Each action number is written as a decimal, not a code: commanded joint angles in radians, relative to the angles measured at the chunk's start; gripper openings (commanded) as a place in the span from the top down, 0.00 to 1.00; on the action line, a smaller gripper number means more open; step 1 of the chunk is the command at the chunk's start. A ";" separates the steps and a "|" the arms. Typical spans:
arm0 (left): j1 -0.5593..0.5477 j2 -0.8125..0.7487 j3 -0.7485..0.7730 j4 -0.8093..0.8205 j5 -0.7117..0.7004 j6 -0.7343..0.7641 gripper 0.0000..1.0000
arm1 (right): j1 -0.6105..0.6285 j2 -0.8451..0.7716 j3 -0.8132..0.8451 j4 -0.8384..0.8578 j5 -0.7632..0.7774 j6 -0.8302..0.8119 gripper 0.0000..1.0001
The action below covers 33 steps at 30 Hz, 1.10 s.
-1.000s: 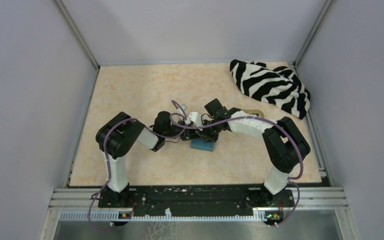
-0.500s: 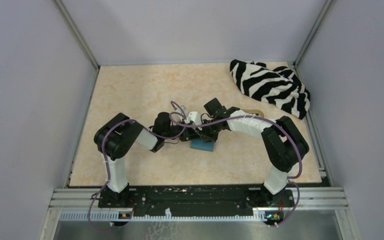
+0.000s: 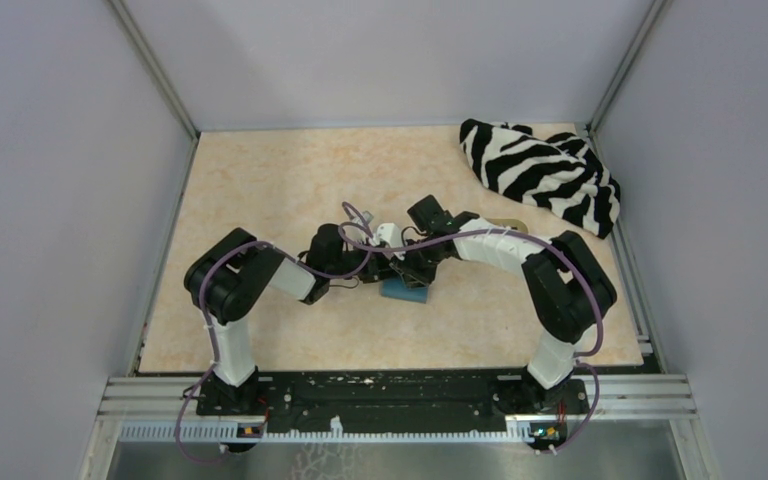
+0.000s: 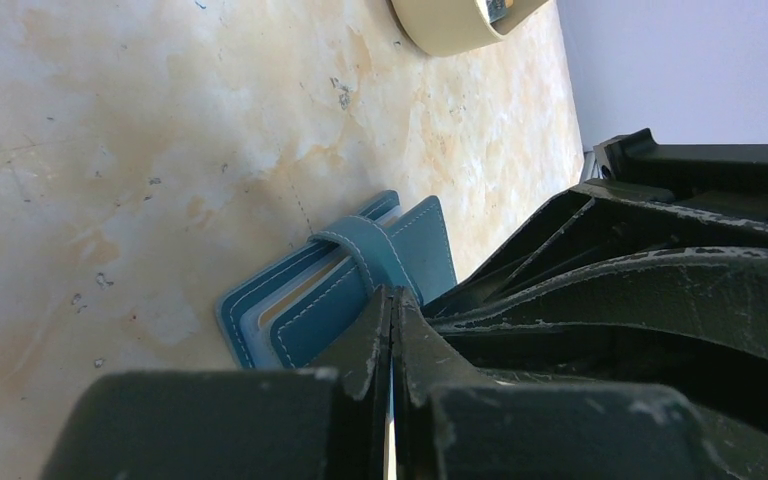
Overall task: Put the credit cards into the card holder
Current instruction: Close the card holder at the center of the board.
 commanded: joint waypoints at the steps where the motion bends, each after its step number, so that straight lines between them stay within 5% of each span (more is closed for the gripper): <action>1: -0.021 0.028 -0.022 -0.160 -0.047 0.065 1.00 | -0.017 -0.045 0.045 -0.023 -0.092 -0.018 0.81; 8: -0.021 0.029 -0.020 -0.162 -0.047 0.063 1.00 | -0.087 -0.109 0.071 -0.032 -0.192 -0.018 0.76; 15: -0.019 0.031 -0.019 -0.158 -0.041 0.064 1.00 | -0.080 -0.071 0.062 0.064 -0.026 0.035 0.74; 33: -0.020 0.034 -0.026 -0.138 -0.026 0.066 1.00 | -0.011 0.023 0.056 0.051 0.022 -0.003 0.82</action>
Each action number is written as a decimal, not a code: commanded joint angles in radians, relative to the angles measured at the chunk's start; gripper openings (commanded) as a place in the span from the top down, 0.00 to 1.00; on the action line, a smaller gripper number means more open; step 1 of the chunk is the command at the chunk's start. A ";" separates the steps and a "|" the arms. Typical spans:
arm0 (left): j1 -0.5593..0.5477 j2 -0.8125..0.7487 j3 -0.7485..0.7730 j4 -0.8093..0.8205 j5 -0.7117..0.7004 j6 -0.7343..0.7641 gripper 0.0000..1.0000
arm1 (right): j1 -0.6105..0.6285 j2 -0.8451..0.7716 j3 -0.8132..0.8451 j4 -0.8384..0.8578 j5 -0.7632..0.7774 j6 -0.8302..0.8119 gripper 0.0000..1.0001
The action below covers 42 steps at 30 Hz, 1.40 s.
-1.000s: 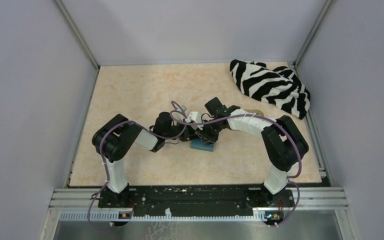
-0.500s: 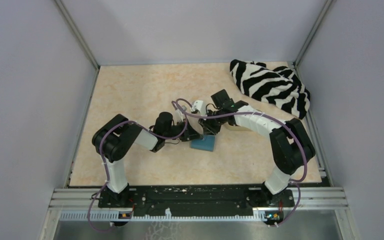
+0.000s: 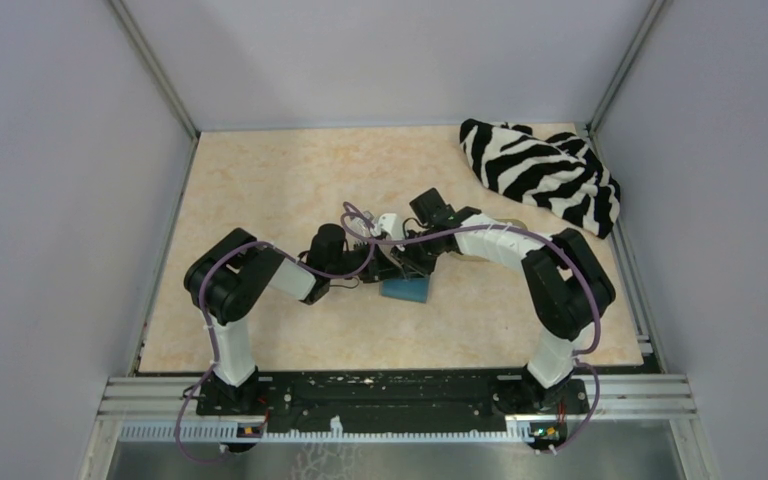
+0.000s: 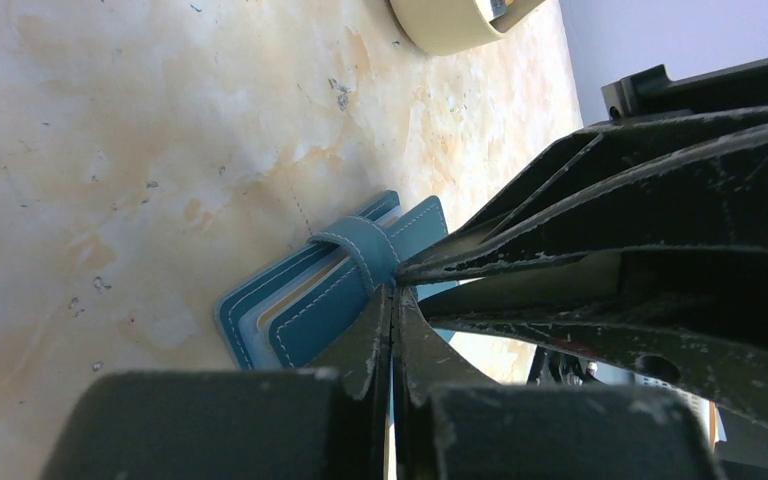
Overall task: Put the credit cards into the card holder
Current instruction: Close the card holder at the center of the board.
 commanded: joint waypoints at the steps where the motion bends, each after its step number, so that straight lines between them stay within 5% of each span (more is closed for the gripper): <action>1: -0.016 0.034 -0.027 -0.135 -0.019 0.050 1.00 | 0.026 0.020 0.028 0.015 0.017 -0.012 0.83; 42: -0.052 0.053 -0.051 -0.094 0.041 -0.001 1.00 | 0.133 0.134 0.040 -0.074 0.138 0.007 0.90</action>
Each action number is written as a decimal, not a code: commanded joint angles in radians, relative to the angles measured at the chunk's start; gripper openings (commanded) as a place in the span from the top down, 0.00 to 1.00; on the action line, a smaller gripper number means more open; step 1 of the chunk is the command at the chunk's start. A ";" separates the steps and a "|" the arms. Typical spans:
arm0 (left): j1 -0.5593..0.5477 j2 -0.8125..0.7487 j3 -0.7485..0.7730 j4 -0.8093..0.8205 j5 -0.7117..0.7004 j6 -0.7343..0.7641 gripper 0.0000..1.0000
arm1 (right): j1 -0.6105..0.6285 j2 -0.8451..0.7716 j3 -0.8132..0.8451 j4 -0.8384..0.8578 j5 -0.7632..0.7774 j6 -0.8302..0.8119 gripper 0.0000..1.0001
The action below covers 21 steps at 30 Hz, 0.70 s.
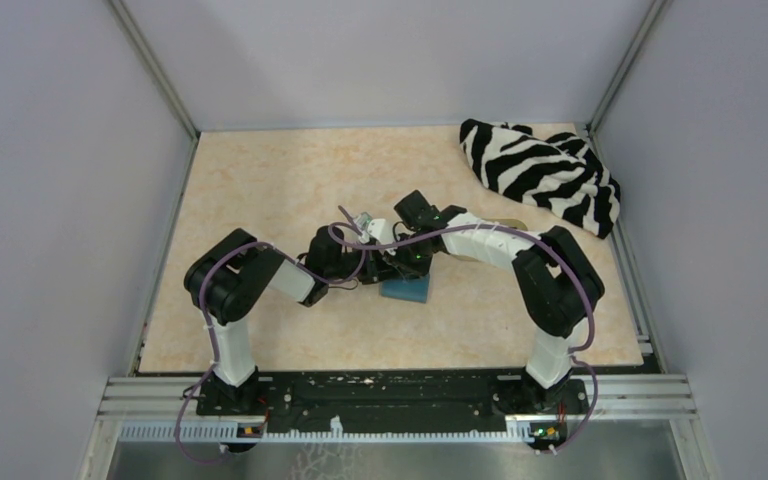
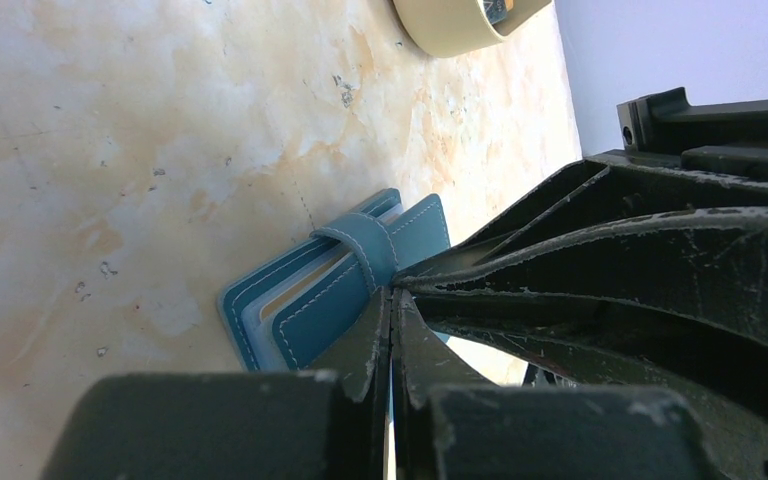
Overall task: Put the credit cards into the card holder
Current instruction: Close the card holder at the center of the board, then reset both arms
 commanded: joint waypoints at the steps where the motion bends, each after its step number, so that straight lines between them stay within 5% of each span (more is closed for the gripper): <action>1: -0.050 0.050 -0.024 -0.124 0.034 0.024 1.00 | 0.049 0.050 -0.035 0.030 -0.017 0.011 0.86; 9: -0.001 -0.153 0.009 -0.167 -0.002 0.037 0.95 | -0.083 -0.218 -0.011 0.001 -0.204 -0.024 0.41; 16: 0.031 -0.526 0.056 -0.433 -0.174 0.248 0.67 | -0.230 -0.481 -0.071 0.054 -0.231 -0.046 0.10; 21: 0.031 -0.796 0.079 -0.628 -0.326 0.380 0.37 | -0.374 -0.643 -0.083 0.225 -0.186 0.219 0.02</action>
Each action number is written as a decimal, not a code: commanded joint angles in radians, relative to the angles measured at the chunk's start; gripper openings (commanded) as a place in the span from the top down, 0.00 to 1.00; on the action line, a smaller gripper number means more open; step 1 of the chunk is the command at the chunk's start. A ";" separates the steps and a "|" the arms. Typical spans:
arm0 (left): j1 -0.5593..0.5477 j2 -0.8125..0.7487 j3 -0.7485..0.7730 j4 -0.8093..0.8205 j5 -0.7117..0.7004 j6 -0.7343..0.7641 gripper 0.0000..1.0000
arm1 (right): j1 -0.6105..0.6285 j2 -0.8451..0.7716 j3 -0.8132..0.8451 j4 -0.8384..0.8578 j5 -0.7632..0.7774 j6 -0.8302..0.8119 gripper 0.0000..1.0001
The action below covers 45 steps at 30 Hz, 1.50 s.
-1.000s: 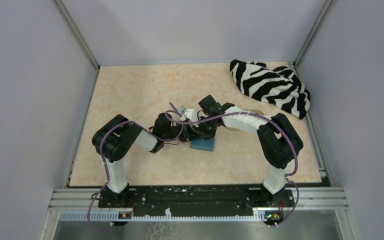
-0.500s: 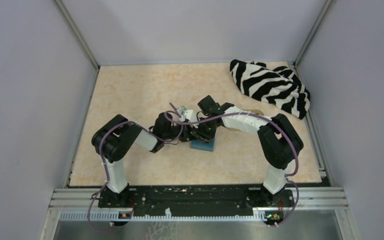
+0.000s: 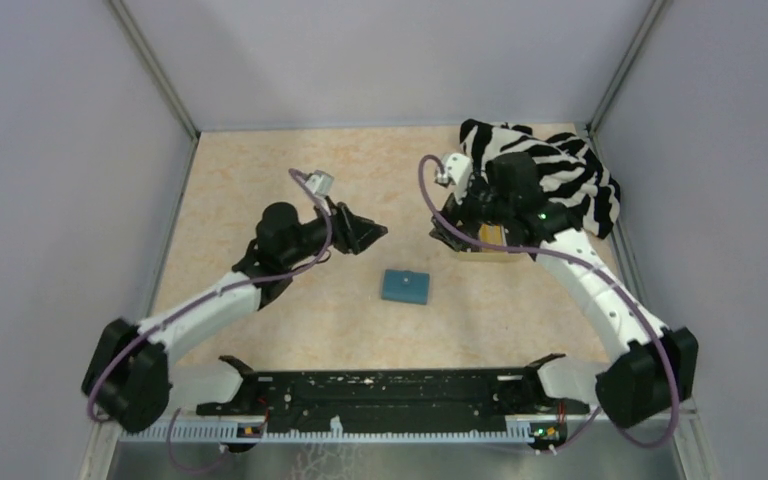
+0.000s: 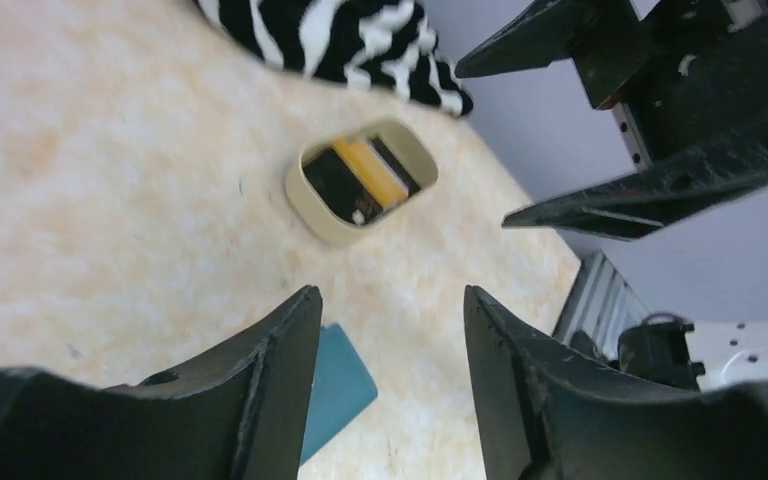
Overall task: Put the credit cards into the card holder
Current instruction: Reset both arms
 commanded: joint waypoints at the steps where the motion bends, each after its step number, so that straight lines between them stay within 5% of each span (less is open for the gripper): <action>1: 0.002 -0.213 0.025 -0.223 -0.175 0.170 0.29 | -0.104 -0.154 -0.031 0.206 0.014 0.248 0.02; 4: 0.004 -0.368 -0.002 -0.285 -0.237 0.210 0.03 | -0.117 -0.208 0.021 0.152 -0.004 0.258 0.02; 5: 0.003 -0.415 -0.012 -0.302 -0.253 0.213 0.01 | -0.117 -0.209 0.048 0.122 -0.022 0.260 0.02; 9: 0.003 -0.612 -0.027 -0.395 -0.273 0.179 0.01 | -0.117 -0.256 0.094 0.078 -0.081 0.318 0.01; 14: 0.003 -0.753 -0.012 -0.507 -0.241 0.135 0.01 | -0.119 -0.304 0.084 0.148 0.102 0.608 0.02; 18: 0.004 -0.807 0.006 -0.595 -0.252 0.130 0.01 | -0.134 -0.308 0.085 0.164 0.197 0.633 0.02; 27: 0.004 -0.812 0.060 -0.682 -0.306 0.164 0.01 | -0.167 -0.304 0.084 0.175 0.138 0.594 0.02; 45: 0.004 -0.854 0.002 -0.672 -0.336 0.159 0.01 | -0.214 -0.267 0.048 0.205 0.091 0.632 0.02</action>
